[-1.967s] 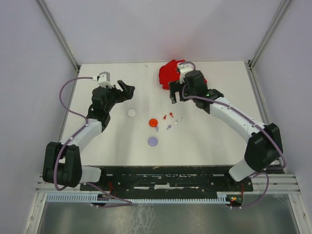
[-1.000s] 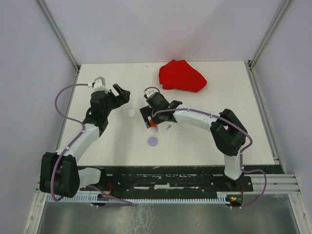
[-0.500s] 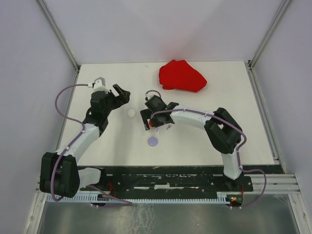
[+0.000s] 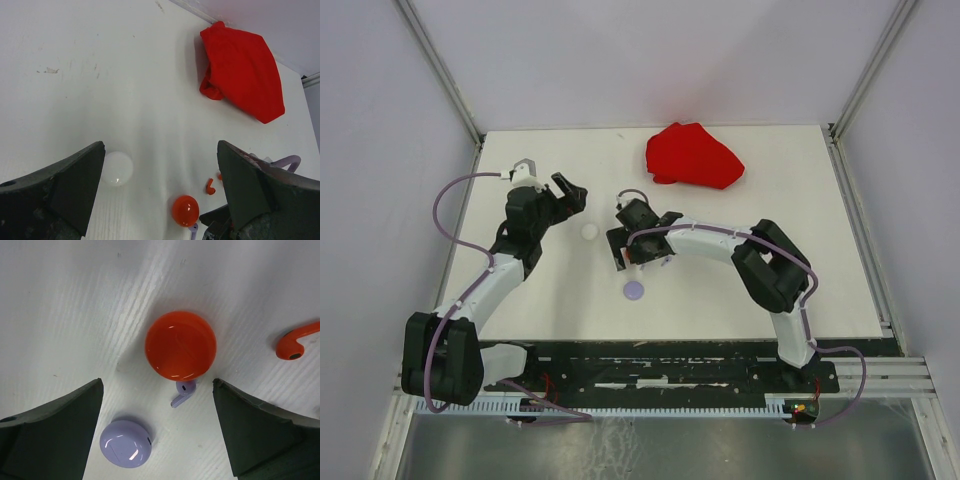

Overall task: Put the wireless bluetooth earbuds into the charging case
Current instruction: Pick up the charging case at the center of the board.

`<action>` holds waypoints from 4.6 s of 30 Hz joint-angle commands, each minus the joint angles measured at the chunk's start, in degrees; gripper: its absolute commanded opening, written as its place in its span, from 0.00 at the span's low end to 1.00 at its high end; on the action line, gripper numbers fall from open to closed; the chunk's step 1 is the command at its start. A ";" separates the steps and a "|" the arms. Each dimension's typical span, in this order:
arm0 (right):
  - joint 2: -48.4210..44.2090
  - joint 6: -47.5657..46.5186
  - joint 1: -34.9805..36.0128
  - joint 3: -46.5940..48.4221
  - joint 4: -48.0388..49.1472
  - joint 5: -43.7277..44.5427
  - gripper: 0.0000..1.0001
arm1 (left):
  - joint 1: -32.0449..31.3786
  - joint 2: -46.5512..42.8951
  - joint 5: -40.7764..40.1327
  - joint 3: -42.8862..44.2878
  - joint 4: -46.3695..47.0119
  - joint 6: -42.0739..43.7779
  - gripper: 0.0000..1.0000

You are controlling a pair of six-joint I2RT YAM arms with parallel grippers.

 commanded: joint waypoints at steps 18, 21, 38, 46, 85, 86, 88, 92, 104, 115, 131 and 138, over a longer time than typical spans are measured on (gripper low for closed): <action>5.43 -0.68 0.31 9.34 0.16 -1.48 0.99 | 0.57 -0.50 -0.15 2.14 0.80 -0.51 0.99; 6.40 -0.93 0.36 10.73 -0.26 -1.60 0.99 | 0.70 -0.33 -0.13 2.14 0.81 -0.49 0.99; 10.98 -3.32 0.32 17.72 -2.51 -0.68 0.99 | 1.24 -0.19 -0.47 1.74 0.82 -0.86 0.99; 8.45 -9.24 0.25 14.32 -2.87 0.69 0.99 | 1.28 -0.03 -0.53 1.78 0.72 -1.29 1.00; 6.66 -27.38 2.59 8.97 -4.54 0.91 0.68 | 1.50 0.71 1.07 2.13 0.63 -2.27 0.97; 6.73 -27.47 2.59 8.98 -4.58 0.95 0.67 | 1.45 0.75 1.10 2.20 0.59 -2.27 0.97; 6.90 -27.57 2.54 9.04 -4.75 1.47 0.66 | 1.46 0.83 1.26 2.29 0.58 -2.27 0.97; 7.17 -27.84 2.60 9.04 -4.95 2.31 0.63 | 1.51 1.00 1.57 2.49 0.62 -2.25 0.95; 7.89 -28.19 2.10 9.23 -3.90 2.65 0.63 | 1.55 1.42 2.25 2.75 0.45 -2.30 0.93; 9.26 -28.26 1.81 9.15 -2.39 0.75 0.64 | 1.63 0.96 2.05 2.49 0.10 -2.18 0.93; 10.28 -28.48 1.02 9.40 -1.04 -2.07 0.65 | 1.91 0.24 2.11 1.79 -0.34 -2.39 0.93; 10.45 -28.37 0.85 9.22 -0.94 -2.15 0.56 | 2.03 0.06 2.29 1.43 -0.34 -2.60 0.93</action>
